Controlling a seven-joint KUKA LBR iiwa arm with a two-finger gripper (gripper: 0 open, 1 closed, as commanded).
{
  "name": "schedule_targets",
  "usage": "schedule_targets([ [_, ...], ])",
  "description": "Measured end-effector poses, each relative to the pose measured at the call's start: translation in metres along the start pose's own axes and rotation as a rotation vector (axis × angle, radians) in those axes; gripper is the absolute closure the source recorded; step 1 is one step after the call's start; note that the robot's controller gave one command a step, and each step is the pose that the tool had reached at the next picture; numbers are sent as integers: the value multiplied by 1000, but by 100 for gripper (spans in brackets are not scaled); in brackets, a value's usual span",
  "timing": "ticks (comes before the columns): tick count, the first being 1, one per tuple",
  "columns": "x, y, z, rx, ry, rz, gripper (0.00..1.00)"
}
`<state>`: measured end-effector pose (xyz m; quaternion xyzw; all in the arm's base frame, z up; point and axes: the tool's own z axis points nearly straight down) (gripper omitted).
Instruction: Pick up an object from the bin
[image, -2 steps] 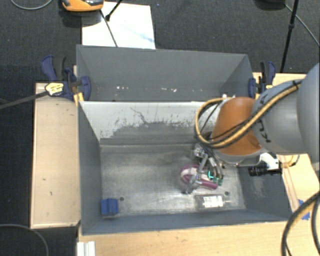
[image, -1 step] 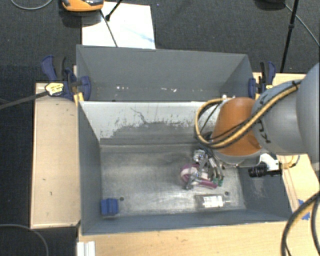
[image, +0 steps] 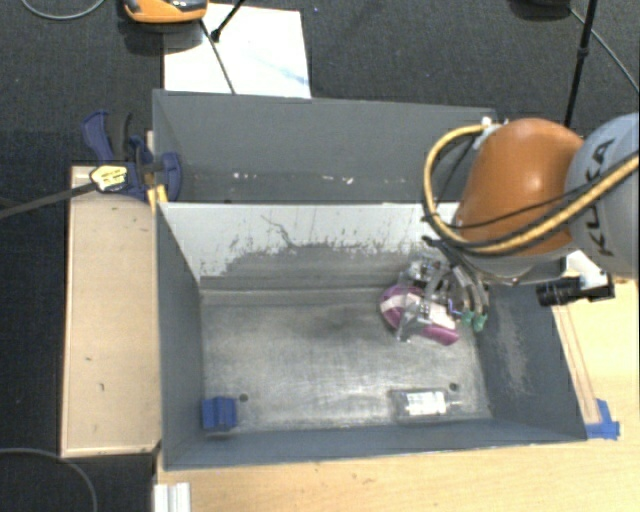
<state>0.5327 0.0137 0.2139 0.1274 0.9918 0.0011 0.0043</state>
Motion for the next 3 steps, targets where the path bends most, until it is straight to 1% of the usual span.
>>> schedule_targets([
  [1,1,-1,5,2,8,3,100],
  [2,-50,40,15,1,5,-168,100],
  [3,-27,55,-58,0,1,-473,100],
])
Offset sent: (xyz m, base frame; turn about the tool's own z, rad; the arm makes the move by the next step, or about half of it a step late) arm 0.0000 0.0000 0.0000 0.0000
